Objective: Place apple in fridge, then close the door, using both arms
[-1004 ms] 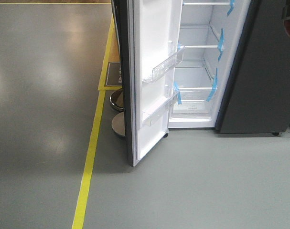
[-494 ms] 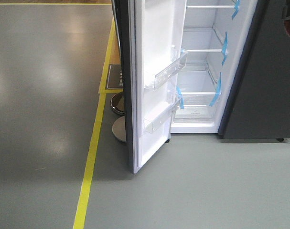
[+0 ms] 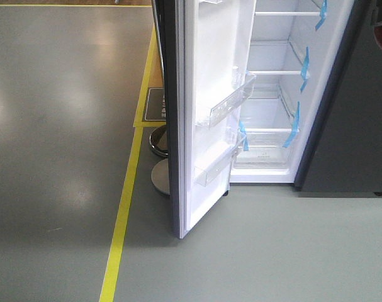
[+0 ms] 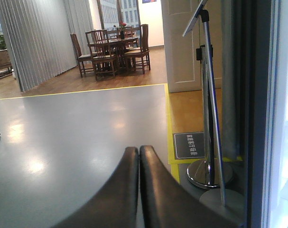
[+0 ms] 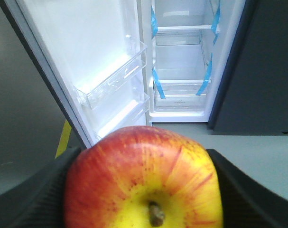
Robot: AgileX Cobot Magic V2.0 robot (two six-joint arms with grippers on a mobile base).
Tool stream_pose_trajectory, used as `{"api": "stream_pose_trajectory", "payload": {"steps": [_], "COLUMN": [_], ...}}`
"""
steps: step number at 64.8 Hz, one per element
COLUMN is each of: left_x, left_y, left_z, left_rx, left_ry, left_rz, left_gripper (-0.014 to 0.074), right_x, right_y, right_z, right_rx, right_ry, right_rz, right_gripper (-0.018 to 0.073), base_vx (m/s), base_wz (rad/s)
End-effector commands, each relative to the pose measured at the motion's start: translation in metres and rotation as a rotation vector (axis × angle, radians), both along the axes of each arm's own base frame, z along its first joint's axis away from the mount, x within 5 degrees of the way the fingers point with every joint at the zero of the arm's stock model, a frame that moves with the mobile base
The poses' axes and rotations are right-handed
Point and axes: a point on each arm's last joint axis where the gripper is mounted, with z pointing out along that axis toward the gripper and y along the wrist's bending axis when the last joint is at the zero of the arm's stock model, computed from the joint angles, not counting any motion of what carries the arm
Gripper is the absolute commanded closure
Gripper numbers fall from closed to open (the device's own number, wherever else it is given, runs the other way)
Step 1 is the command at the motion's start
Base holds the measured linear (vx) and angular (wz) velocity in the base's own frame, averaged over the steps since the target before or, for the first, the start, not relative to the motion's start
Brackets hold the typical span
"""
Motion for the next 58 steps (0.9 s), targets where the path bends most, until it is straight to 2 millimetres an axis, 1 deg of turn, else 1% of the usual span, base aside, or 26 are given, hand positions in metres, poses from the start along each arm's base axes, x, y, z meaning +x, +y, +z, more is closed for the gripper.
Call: {"api": "stream_pose_trajectory", "payload": {"steps": [1,58], "left_x": [0.0,0.0], "left_y": [-0.0018,-0.0018], "left_z": [-0.0027,-0.0027], "left_rx": [-0.011,-0.011], "left_ry": [-0.056,-0.056], "left_rz": [-0.022,-0.022], "left_gripper": [0.0602,0.0602], "right_x": [-0.0093,-0.0093], "right_y": [-0.0007,-0.0007], "right_z": [0.022,0.022], "right_rx": [-0.001,-0.001], "right_ry": [-0.129,-0.129], "right_rz": [-0.005,-0.005], "right_gripper": [0.0457,0.0457], "base_vx": [0.1,0.1], "base_wz": [0.01,-0.01]}}
